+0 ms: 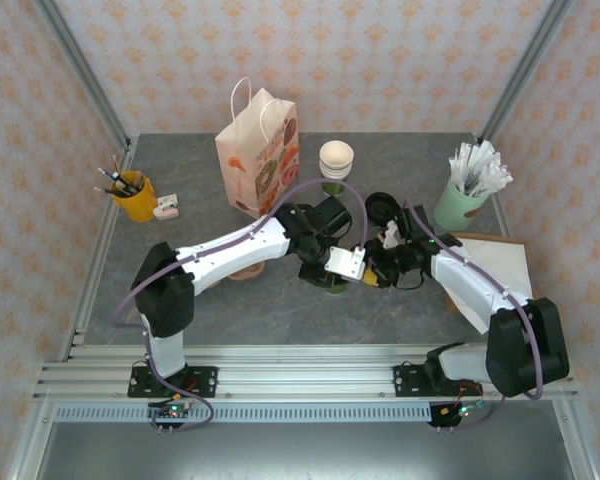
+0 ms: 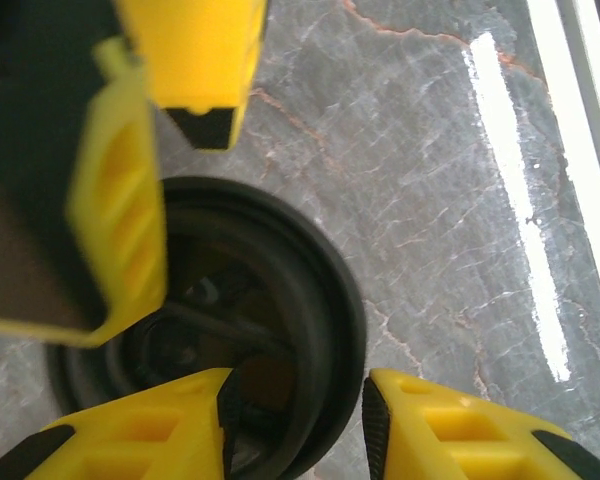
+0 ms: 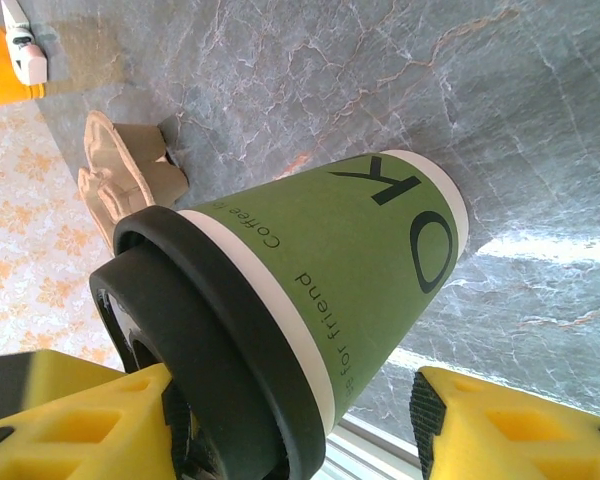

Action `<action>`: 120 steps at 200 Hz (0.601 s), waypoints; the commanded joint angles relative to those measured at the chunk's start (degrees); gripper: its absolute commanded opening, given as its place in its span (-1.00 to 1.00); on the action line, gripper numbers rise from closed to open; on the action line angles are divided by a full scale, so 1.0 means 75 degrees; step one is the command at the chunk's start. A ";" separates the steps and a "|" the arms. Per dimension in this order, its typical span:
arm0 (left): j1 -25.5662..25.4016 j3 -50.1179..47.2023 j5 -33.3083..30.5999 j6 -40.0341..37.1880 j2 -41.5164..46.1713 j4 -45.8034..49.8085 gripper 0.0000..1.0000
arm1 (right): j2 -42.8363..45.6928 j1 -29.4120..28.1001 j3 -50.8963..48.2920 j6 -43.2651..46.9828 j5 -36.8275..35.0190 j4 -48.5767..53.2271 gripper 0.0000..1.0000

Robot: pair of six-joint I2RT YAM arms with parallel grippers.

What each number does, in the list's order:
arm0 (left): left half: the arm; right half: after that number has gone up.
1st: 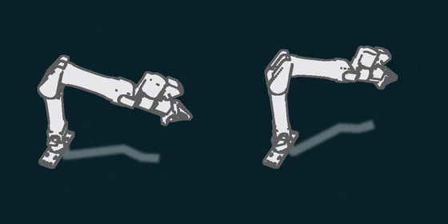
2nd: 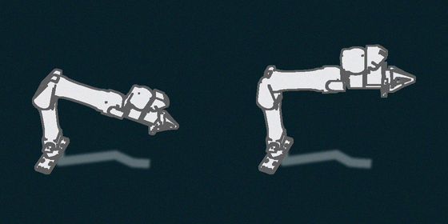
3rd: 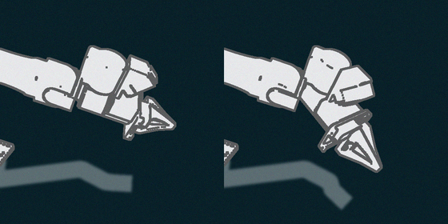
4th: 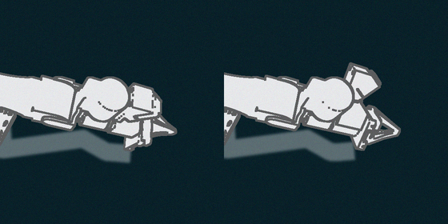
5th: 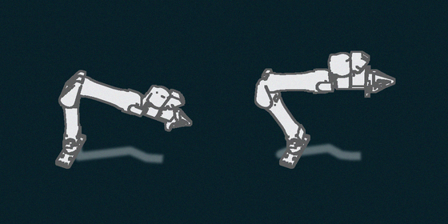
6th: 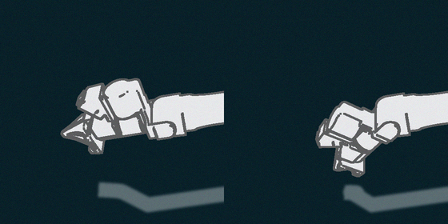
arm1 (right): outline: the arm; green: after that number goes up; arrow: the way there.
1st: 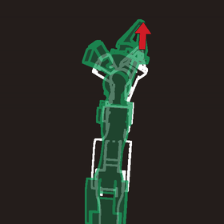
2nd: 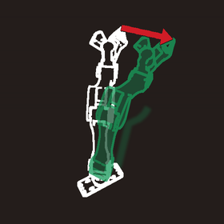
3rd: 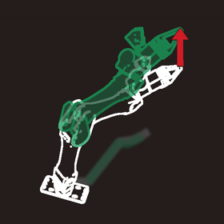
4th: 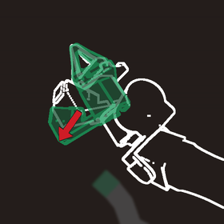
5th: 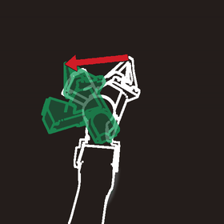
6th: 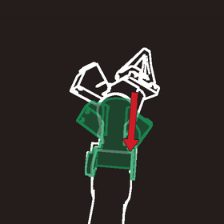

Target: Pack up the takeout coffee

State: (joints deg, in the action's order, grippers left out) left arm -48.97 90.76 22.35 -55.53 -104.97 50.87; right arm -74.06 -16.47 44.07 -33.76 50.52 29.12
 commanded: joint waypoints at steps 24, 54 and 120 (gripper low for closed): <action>0.0262 -0.0264 -0.0060 0.0267 0.1015 -0.0317 -0.19 | -0.0169 -0.0077 -0.0108 0.0118 -0.1077 0.1371 0.20; 0.0478 -0.0883 -0.0012 0.1532 0.2195 -0.1495 -0.12 | 0.0060 -0.0083 0.0492 0.0215 -0.1172 0.1836 0.43; 0.0529 -0.3676 -0.3528 0.6325 0.5330 -0.4199 1.00 | 0.1094 -0.0629 0.1527 0.0656 -0.2962 0.2570 0.99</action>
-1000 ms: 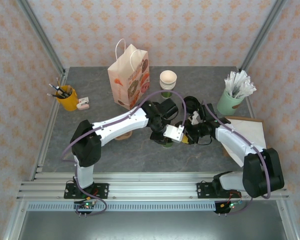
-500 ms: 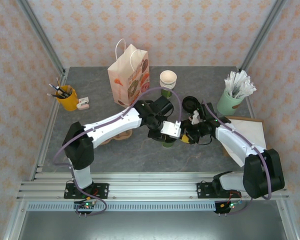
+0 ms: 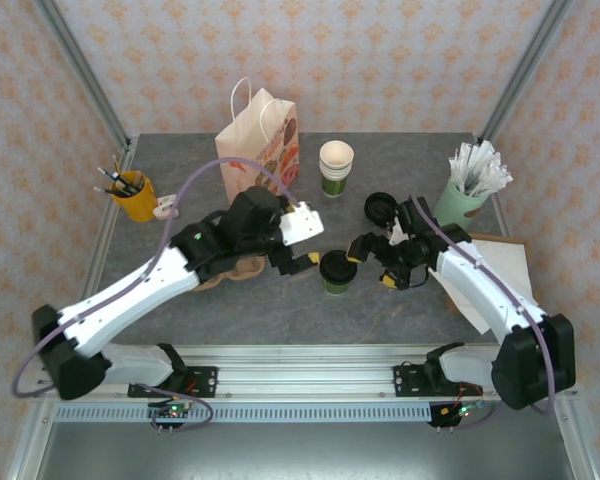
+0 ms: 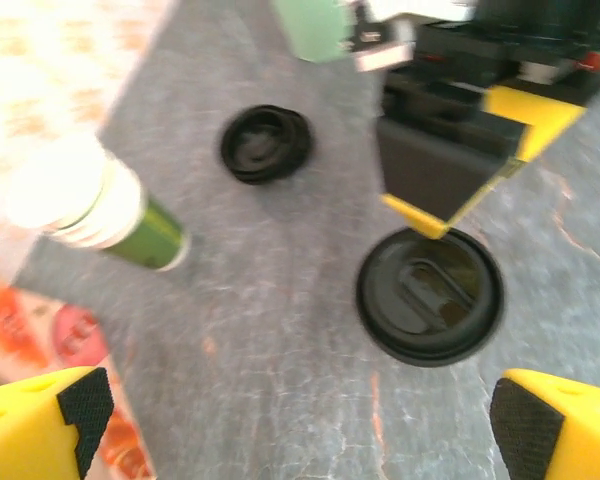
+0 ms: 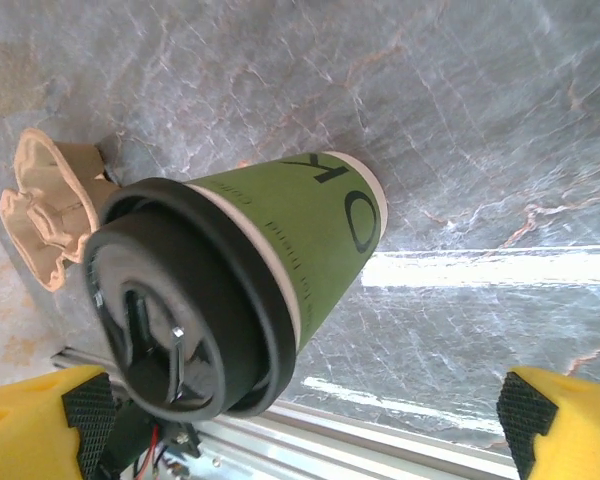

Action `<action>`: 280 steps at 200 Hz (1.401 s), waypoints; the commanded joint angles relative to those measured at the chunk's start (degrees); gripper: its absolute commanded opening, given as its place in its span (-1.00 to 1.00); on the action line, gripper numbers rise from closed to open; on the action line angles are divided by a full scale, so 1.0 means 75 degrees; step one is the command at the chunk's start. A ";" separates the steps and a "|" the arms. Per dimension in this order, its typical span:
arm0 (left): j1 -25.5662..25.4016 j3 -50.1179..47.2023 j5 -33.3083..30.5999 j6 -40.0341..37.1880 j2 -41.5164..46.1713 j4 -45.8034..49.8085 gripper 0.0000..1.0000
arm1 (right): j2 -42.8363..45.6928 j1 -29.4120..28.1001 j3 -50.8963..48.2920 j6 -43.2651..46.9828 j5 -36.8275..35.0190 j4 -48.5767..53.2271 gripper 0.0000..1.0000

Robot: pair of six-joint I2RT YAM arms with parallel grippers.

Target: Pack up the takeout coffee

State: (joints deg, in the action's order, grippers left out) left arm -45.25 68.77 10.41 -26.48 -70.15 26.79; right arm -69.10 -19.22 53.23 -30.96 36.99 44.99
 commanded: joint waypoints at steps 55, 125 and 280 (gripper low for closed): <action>0.0049 -0.1211 -0.5469 0.5440 0.1453 0.0579 1.00 | -0.0177 -0.1502 0.1175 0.2603 -0.2089 0.0690 0.99; 0.0087 -0.1851 -0.6998 0.6198 0.2088 0.0577 1.00 | -0.1380 -0.1767 0.2570 0.6603 -0.1196 0.1922 0.99; 0.0291 -0.2250 -0.7572 0.6541 0.2463 0.1118 1.00 | -0.2957 -0.2141 0.2995 0.6891 -0.1887 0.1764 0.99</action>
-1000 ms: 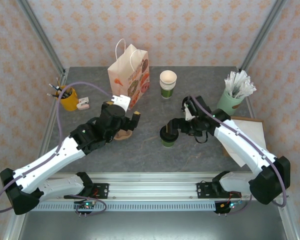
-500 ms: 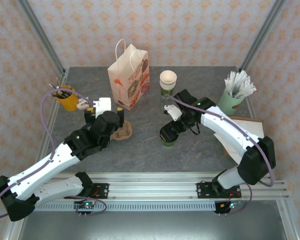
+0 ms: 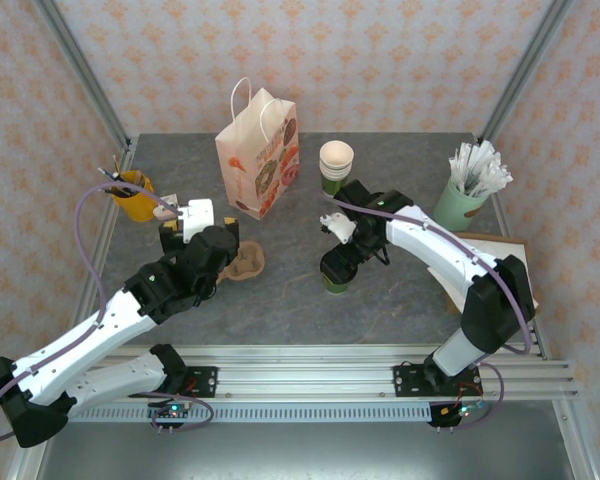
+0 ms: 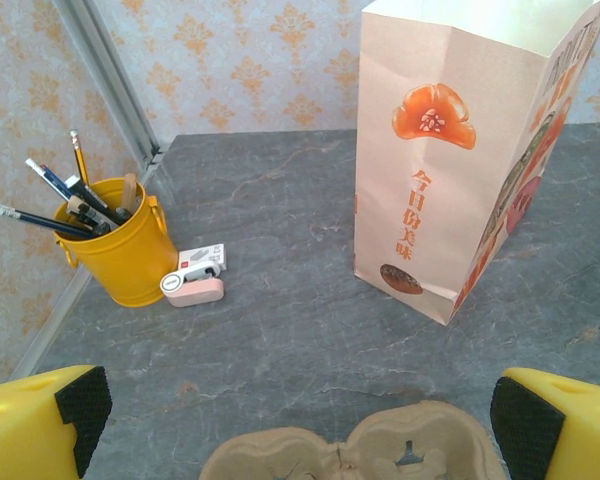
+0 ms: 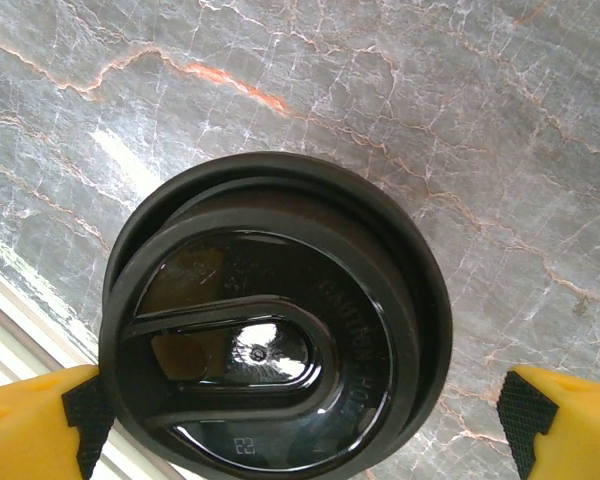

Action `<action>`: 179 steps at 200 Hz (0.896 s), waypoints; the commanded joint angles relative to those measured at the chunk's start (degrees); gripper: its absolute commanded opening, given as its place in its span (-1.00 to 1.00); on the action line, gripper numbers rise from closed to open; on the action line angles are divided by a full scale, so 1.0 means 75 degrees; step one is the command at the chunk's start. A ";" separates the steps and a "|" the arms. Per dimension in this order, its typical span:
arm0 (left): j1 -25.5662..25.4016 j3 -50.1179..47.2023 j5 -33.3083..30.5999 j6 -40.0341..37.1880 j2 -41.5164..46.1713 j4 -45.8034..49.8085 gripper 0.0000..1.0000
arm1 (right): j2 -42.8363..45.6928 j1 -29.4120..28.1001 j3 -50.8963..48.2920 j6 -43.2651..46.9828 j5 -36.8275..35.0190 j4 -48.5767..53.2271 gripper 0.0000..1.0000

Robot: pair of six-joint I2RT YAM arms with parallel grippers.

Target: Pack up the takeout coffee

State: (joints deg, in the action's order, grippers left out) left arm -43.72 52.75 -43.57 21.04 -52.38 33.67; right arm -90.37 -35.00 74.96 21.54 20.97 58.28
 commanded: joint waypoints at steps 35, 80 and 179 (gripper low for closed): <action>0.0088 -0.0137 -0.0366 0.0283 0.0107 0.0272 1.00 | -0.0226 -0.0032 -0.0150 -0.0435 0.0560 -0.0385 0.91; 0.0100 -0.0218 -0.0424 0.0347 0.0175 0.0282 1.00 | -0.0049 -0.0038 -0.0229 -0.0704 0.0510 -0.0388 0.53; 0.0135 -0.0167 -0.0501 0.0457 0.0105 0.0082 1.00 | 0.0674 0.1394 -0.0670 -0.2184 -0.0382 -0.1040 0.42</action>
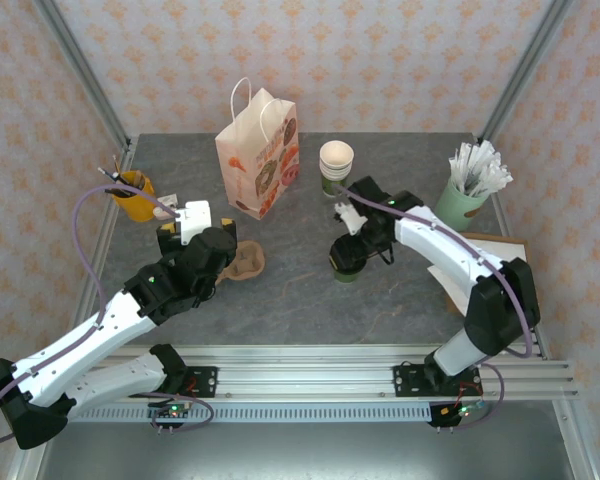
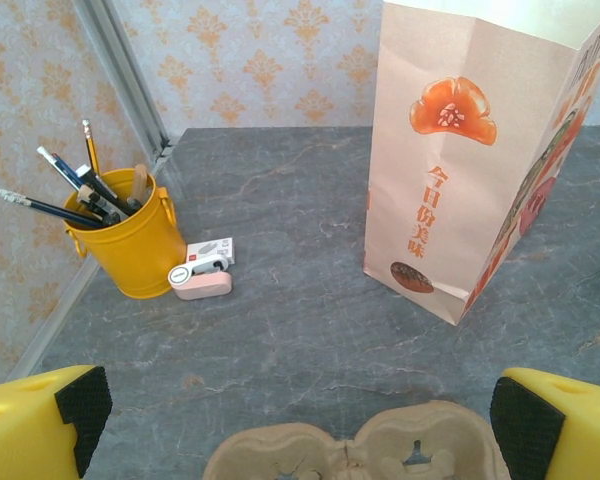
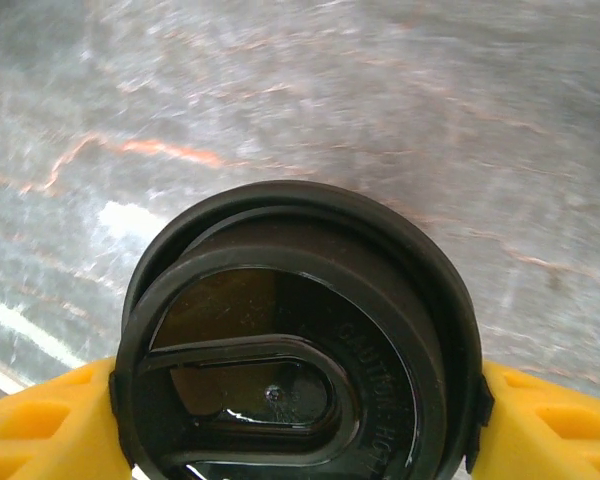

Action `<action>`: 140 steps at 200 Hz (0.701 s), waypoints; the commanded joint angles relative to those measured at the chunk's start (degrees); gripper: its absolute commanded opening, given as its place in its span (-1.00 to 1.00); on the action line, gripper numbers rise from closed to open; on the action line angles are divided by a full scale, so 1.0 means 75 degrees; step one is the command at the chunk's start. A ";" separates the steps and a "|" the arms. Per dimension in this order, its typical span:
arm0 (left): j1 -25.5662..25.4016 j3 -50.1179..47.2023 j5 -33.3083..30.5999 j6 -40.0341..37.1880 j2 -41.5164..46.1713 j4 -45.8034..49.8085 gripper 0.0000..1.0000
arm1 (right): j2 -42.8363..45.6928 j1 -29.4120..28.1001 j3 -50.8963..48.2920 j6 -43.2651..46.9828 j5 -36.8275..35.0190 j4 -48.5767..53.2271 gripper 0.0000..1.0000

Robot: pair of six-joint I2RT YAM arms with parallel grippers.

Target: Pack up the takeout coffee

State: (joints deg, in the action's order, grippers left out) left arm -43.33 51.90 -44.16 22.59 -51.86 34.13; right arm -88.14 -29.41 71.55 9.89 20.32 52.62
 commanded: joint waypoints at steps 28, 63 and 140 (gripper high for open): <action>0.0094 0.0015 -0.0524 0.0400 0.0035 0.0031 1.00 | 0.0306 0.1660 -0.0339 -0.1276 -0.0646 -0.0492 0.42; 0.0117 0.0030 -0.0592 0.0603 -0.0016 0.0113 1.00 | -0.0172 0.2534 -0.0095 -0.1840 -0.1013 -0.0811 0.43; 0.0131 0.0120 -0.0767 0.0703 -0.0032 0.0336 1.00 | -0.1539 0.3228 0.0972 -0.2985 -0.1900 -0.2102 0.45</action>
State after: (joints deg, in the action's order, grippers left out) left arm -42.74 51.90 -46.24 25.96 -51.90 34.50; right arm -95.42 -6.00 76.16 -8.86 11.55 40.53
